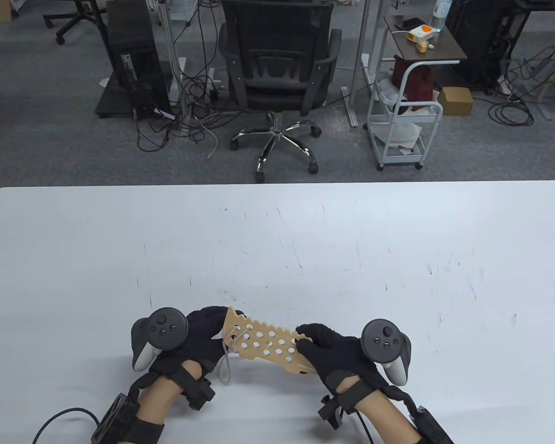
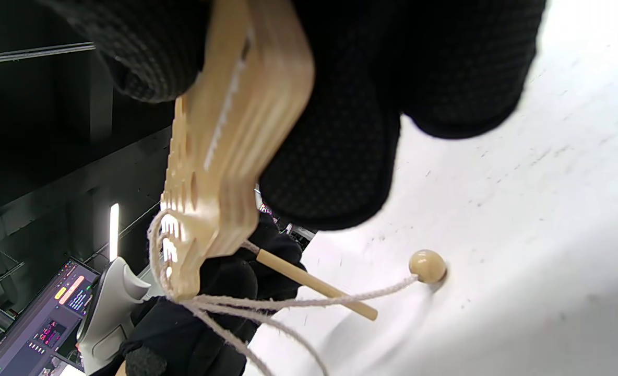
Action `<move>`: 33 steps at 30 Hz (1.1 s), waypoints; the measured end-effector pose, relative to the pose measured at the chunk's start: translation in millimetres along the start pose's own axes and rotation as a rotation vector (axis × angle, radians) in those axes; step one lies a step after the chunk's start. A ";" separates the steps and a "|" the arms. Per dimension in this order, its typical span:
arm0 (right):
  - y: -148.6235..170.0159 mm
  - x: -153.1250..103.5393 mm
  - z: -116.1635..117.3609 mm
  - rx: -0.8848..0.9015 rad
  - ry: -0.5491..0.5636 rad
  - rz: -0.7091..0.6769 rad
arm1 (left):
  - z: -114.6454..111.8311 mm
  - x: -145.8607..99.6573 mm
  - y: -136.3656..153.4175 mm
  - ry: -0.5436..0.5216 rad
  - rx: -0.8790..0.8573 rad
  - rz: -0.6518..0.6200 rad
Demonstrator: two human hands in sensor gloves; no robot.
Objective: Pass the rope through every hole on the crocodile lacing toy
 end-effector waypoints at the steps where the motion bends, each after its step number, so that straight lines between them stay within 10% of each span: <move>1: -0.3 -0.1 0.2 0.004 -0.001 -0.001 | -2.1 0.1 -0.7 0.011 -0.015 -0.004; 15: -1.5 -0.5 2.4 0.023 -0.018 -0.006 | -17.4 1.9 -7.8 0.091 -0.088 -0.044; 33: 7.1 1.1 -14.5 0.014 0.056 0.043 | 14.5 -5.2 1.2 -0.104 -0.063 0.024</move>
Point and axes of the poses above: the tracker on the back of each hand, its own y axis roughly to the little-finger side, its own x axis roughly from the wrist to the fingertips, z = x × y, the point moved 4 cm from there along x, roughly from the wrist to the fingertips, and after that the axes turned 1 degree about z, right-handed, at the moved point
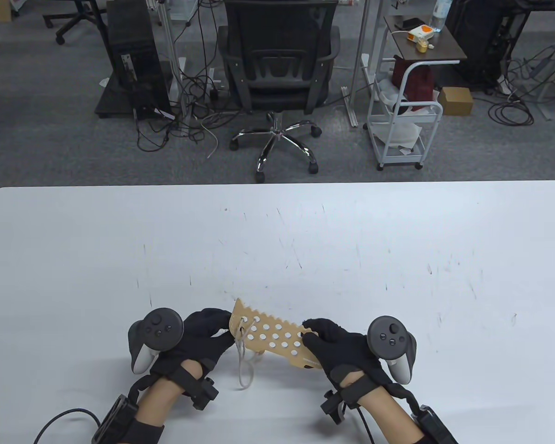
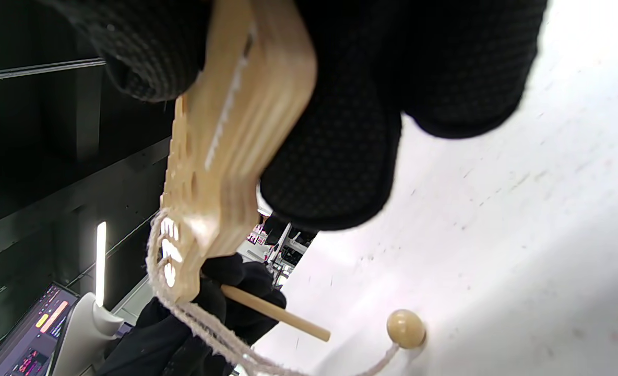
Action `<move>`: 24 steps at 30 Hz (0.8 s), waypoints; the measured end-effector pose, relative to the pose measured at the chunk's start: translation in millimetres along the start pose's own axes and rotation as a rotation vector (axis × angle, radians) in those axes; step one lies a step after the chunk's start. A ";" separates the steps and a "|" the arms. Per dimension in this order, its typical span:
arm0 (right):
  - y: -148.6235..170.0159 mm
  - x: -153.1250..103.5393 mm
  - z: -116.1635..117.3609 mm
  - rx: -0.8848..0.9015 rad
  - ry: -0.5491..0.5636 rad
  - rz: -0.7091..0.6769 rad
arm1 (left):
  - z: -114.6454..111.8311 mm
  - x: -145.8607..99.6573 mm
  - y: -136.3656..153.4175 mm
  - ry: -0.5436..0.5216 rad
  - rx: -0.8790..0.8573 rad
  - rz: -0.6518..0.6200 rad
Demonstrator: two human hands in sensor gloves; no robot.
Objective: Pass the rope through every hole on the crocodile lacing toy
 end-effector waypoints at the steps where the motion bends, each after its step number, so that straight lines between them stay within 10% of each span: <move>1: 0.7 0.2 -1.0 -0.001 0.004 0.003 | 1.4 -0.2 0.5 -0.006 -0.001 0.003; 24: 18.6 6.3 -26.1 0.007 0.088 0.078 | 41.1 -7.7 18.6 -0.193 -0.053 0.113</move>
Point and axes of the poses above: the tracker on the back of each hand, its own y axis roughly to the little-finger side, its own x axis roughly from the wrist to the fingertips, z = x × y, the point moved 4 cm from there along x, roughly from the wrist to the fingertips, and after that the axes turned 1 degree about z, right-handed, at the moved point
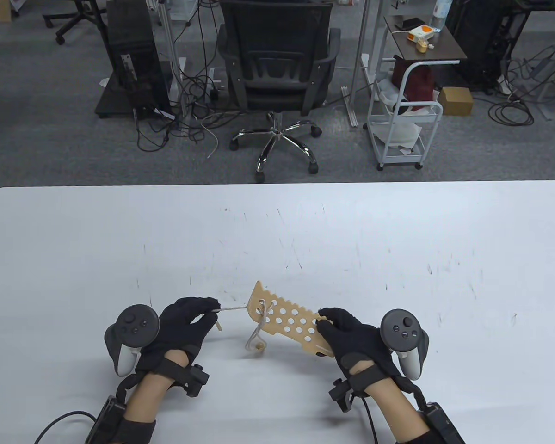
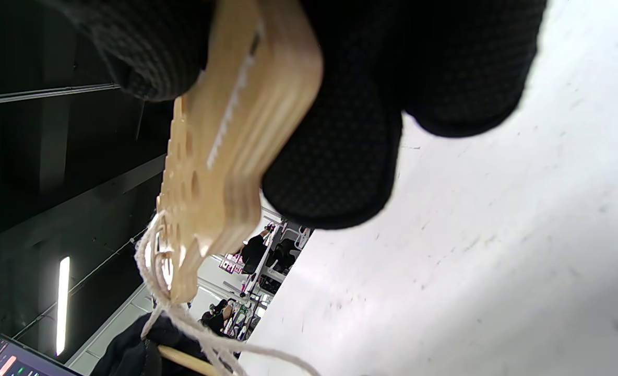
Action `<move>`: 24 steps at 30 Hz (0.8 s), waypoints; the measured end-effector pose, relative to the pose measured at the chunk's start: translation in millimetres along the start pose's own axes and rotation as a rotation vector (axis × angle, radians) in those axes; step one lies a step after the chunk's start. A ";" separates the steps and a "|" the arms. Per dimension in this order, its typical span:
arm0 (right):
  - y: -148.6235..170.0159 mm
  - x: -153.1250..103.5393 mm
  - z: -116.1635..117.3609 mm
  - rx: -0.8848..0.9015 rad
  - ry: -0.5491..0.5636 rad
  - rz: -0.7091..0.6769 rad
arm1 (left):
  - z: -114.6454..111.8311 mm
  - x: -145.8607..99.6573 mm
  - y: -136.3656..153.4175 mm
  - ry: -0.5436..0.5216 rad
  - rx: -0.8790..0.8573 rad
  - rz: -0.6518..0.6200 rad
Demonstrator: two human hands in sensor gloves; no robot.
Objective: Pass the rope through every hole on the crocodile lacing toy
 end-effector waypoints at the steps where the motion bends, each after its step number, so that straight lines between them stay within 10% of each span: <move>1: 0.9 0.4 -1.7 0.001 0.008 0.003 | 2.3 0.0 1.3 -0.010 -0.008 0.008; 24: 21.4 10.4 -26.4 -0.012 0.096 0.086 | 32.6 -1.1 16.6 -0.123 -0.088 0.082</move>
Point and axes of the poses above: the tracker on the back of each hand, its own y axis roughly to the little-finger side, its own x axis roughly from the wrist to the fingertips, z = x × y, the point moved 4 cm from there along x, roughly from the wrist to the fingertips, and after that the axes turned 1 degree about z, right-handed, at the moved point
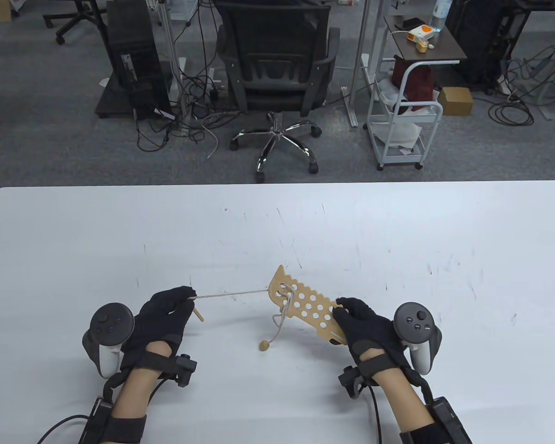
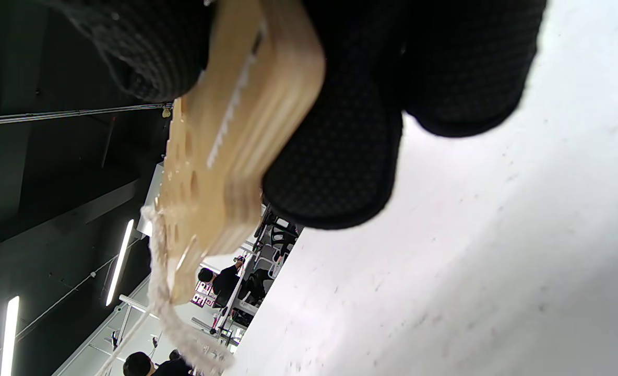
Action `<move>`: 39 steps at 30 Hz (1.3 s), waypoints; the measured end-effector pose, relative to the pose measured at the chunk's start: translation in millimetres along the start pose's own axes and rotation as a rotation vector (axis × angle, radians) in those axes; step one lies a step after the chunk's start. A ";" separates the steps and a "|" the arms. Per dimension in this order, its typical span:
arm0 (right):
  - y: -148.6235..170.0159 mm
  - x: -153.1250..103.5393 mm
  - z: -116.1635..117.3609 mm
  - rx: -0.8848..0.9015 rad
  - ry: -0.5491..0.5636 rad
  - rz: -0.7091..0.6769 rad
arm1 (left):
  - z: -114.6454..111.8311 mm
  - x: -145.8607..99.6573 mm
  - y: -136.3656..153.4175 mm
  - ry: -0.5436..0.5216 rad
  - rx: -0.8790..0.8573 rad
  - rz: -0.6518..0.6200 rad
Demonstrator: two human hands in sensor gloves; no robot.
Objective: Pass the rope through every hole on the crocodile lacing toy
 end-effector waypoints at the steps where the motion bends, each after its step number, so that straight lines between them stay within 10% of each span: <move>1: 0.4 0.2 -0.5 -0.001 0.002 0.001 | 0.7 0.0 0.2 -0.003 -0.001 0.001; 39: 15.4 7.9 -29.7 -0.013 0.114 0.080 | 56.8 -1.6 34.3 -0.226 -0.165 0.168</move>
Point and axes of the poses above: the tracker on the back of each hand, its own y axis roughly to the little-finger side, its own x axis roughly from the wrist to the fingertips, z = x × y, the point moved 4 cm from there along x, roughly from the wrist to the fingertips, and after that the axes turned 1 degree about z, right-handed, at the moved point
